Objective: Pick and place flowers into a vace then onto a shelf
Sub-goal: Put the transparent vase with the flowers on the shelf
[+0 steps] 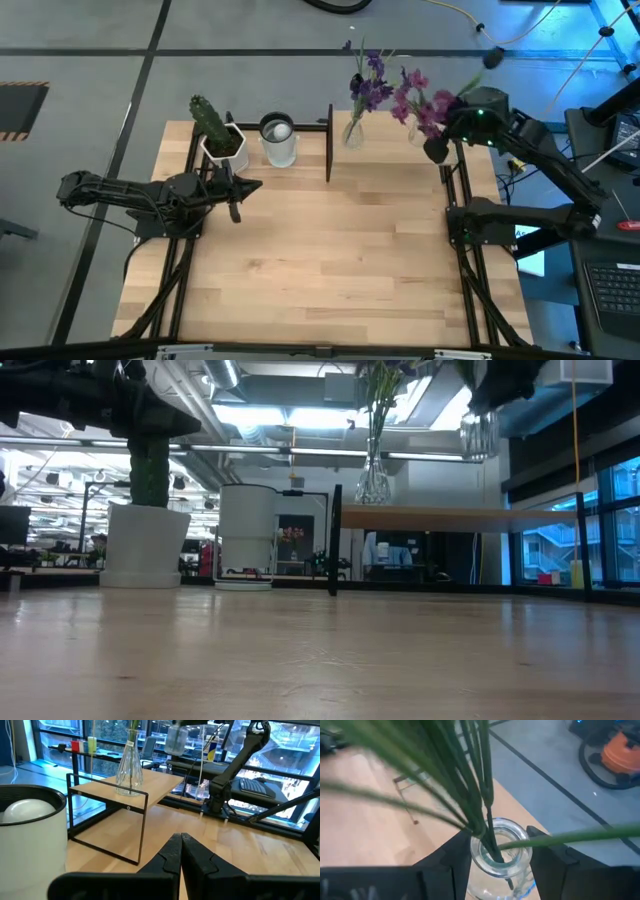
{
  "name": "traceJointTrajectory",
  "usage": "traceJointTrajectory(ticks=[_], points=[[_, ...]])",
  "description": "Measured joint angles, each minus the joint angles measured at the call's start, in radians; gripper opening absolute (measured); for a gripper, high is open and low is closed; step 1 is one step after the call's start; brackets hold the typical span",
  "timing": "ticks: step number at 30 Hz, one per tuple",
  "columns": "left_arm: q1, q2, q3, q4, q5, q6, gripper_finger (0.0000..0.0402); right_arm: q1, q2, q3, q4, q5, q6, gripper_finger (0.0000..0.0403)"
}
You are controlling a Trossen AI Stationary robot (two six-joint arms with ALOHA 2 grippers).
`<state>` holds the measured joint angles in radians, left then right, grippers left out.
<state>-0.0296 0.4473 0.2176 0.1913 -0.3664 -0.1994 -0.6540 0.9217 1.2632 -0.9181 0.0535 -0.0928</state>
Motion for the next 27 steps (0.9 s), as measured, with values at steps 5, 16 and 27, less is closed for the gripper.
traceJointTrajectory(ticks=[5,16,27], points=[[0.0,0.0,0.0,0.0,0.0,0.0,0.0003,-0.122,0.029,-0.059,0.03,-0.004,-0.017,0.0163],[0.0,0.0,0.0,0.0,0.0,0.0,0.0003,-0.322,0.04,-0.202,0.155,-0.08,-0.031,0.0163],[0.0,0.0,0.0,-0.001,0.0,0.001,0.0004,-0.353,0.038,-0.316,0.249,-0.083,-0.033,0.0163]])
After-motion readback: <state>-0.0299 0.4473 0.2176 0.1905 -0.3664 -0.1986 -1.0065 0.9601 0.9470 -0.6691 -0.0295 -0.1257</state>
